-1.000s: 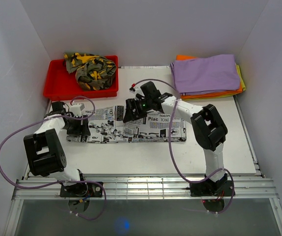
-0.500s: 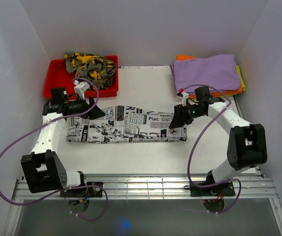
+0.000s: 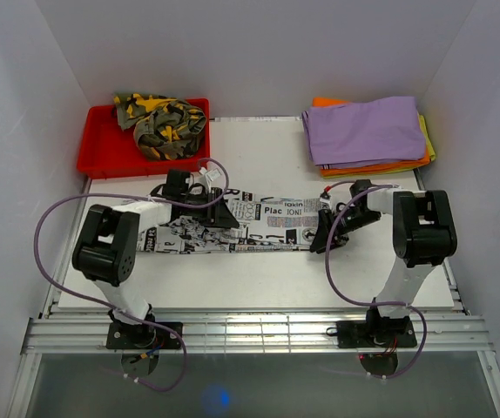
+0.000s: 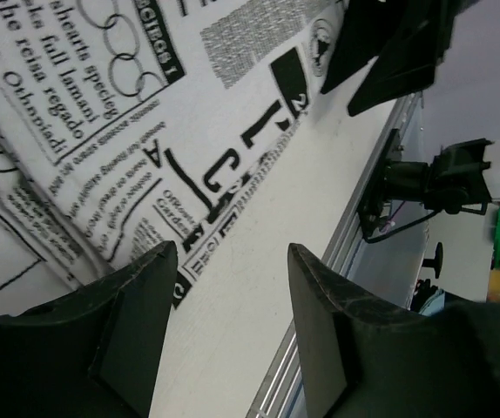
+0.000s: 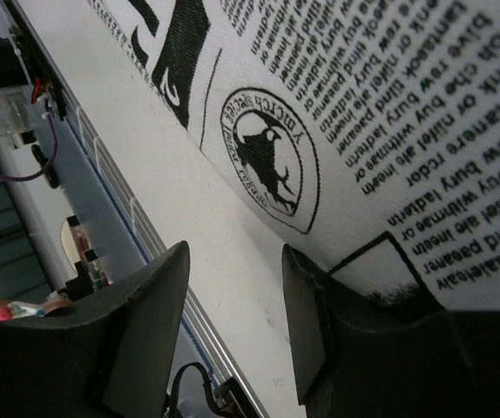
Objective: Fold and stack the trousers
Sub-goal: Fold the trousers
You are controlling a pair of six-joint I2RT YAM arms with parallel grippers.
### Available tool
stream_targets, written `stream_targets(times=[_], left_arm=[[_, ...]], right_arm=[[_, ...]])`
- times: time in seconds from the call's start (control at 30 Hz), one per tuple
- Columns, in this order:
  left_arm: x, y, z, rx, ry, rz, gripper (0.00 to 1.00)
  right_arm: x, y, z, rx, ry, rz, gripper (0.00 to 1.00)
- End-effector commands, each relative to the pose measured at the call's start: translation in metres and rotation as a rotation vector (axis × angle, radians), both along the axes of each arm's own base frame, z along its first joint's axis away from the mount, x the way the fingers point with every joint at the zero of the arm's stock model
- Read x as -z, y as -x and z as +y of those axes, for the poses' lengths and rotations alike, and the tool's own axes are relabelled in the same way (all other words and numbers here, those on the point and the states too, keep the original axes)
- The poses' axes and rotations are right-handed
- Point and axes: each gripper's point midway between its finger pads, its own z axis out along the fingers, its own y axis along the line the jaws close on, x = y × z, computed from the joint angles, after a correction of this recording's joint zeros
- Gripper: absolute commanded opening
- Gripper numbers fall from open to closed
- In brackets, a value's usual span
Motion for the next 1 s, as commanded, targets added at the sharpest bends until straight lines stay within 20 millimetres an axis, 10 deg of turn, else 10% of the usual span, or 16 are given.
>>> stream_targets(times=[0.0, 0.2, 0.4, 0.6, 0.97], left_arm=[[0.016, -0.030, 0.001, -0.098, -0.081, -0.001, 0.62], [0.077, -0.024, 0.016, -0.076, -0.241, 0.128, 0.57], [-0.009, -0.019, -0.001, 0.074, -0.076, -0.125, 0.71], [-0.055, -0.010, 0.020, 0.069, -0.106, -0.194, 0.78], [-0.085, -0.050, 0.206, -0.346, -0.241, -0.210, 0.81]], right_arm=[[0.012, -0.003, -0.020, 0.042, 0.062, -0.008, 0.53], [-0.028, -0.013, -0.032, 0.080, 0.103, -0.124, 0.54], [-0.076, -0.051, -0.071, 0.306, 0.155, -0.282, 0.61], [-0.052, -0.077, -0.080, 0.390, 0.179, -0.271, 0.65], [0.002, -0.093, -0.064, 0.420, 0.096, -0.166, 0.65]])
